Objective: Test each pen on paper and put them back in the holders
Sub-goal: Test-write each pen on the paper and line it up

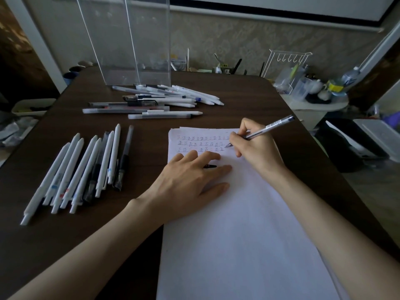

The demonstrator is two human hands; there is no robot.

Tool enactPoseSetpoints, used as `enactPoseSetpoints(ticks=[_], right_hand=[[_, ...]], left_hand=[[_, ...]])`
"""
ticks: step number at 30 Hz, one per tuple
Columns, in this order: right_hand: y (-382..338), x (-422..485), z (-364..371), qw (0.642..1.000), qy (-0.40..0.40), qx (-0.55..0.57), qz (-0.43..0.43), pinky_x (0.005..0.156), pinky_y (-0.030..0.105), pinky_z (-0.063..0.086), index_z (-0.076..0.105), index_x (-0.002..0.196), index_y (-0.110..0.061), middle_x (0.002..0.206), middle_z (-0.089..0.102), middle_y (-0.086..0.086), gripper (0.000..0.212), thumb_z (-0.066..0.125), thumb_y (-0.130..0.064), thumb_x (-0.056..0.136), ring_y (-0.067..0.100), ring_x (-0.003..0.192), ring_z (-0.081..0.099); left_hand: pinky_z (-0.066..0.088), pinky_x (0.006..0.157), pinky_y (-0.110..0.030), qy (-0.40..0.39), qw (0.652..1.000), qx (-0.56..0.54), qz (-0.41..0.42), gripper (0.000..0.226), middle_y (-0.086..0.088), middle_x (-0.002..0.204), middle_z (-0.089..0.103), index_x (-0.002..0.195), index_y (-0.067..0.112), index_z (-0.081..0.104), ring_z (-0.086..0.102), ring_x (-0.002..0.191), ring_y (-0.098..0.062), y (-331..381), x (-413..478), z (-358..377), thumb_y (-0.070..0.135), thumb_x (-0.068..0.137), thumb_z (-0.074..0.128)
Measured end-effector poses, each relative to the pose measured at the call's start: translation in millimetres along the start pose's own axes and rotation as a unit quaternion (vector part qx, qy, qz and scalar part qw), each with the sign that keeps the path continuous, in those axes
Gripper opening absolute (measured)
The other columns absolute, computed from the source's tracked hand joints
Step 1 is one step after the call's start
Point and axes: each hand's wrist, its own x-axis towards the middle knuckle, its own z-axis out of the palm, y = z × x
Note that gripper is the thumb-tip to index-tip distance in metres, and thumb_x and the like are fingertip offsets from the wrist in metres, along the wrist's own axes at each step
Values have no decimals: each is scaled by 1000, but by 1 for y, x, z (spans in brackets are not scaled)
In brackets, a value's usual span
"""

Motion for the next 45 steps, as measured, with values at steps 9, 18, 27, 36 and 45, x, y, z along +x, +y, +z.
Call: enactPoseSetpoints(ticks=[9, 18, 27, 36, 45], right_hand=[[0, -1, 0, 1000, -2, -28, 5, 45, 24, 32, 35, 63, -10, 53, 43, 17, 29, 55, 0, 82, 9, 40, 38], [-1, 0, 0, 999, 8, -32, 10, 48, 28, 30, 35, 62, -9, 56, 41, 21, 28, 55, 0, 80, 15, 48, 36], [-5, -3, 0, 1000, -6, -17, 19, 43, 20, 30, 40, 67, -2, 54, 44, 18, 21, 55, 1, 81, 8, 41, 36], [-7, -3, -3, 999, 18, -45, 5, 40, 15, 23, 36, 65, -6, 54, 32, 7, 25, 56, 0, 80, 8, 42, 30], [-4, -3, -5, 990, -3, 138, -28, 48, 17, 37, 51, 70, -13, 48, 51, -7, 23, 66, -18, 87, 5, 46, 47]], left_hand=[[43, 76, -34, -3, 1000, -8, -6, 49, 4, 131, 49, 127, 38, 53, 54, 97, -20, 0, 0, -2, 57, 90, 28], [44, 76, -35, -2, 1000, -10, -1, 50, 3, 132, 49, 127, 37, 53, 54, 99, -20, 0, 0, -1, 57, 90, 26], [43, 75, -34, 9, 1000, -12, 10, 49, 2, 130, 50, 127, 36, 54, 55, 97, -21, -1, 0, 0, 56, 90, 28], [41, 91, -32, 43, 990, -133, 2, 39, -10, 118, 52, 126, 12, 37, 51, 109, -25, -2, 0, 1, 19, 88, 33], [44, 58, -35, 146, 953, -219, -151, 22, 0, 72, 59, 91, 11, 56, 51, 58, -19, -5, 0, -6, 33, 93, 53]])
